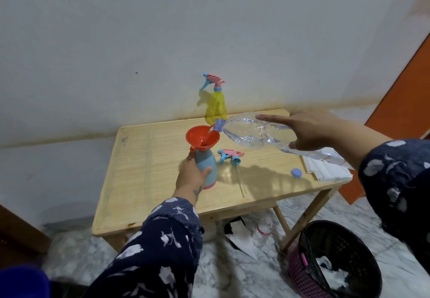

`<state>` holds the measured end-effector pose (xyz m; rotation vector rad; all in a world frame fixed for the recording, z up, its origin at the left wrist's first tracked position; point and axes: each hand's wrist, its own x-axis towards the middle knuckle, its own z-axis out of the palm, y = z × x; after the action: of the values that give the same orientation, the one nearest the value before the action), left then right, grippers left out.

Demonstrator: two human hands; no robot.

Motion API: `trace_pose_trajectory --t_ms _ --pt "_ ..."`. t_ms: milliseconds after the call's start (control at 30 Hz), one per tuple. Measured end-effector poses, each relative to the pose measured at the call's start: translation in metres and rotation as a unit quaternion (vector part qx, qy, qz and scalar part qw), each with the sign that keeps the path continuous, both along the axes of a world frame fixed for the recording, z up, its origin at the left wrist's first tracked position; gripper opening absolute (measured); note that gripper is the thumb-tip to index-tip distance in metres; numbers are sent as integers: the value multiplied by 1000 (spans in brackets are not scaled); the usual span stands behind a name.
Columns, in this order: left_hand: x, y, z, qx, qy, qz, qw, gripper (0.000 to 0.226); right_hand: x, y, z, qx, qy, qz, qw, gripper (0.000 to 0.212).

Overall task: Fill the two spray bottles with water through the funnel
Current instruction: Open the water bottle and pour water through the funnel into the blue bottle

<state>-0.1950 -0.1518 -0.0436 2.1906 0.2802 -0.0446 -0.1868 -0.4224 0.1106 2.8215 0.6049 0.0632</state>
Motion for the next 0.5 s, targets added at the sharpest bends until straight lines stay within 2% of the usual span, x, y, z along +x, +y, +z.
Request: trace_pose_trajectory --t_ms 500 --pt "0 1 1 12 3 -11 1000 58 2 -2 -2 -8 -2 5 1000 103"
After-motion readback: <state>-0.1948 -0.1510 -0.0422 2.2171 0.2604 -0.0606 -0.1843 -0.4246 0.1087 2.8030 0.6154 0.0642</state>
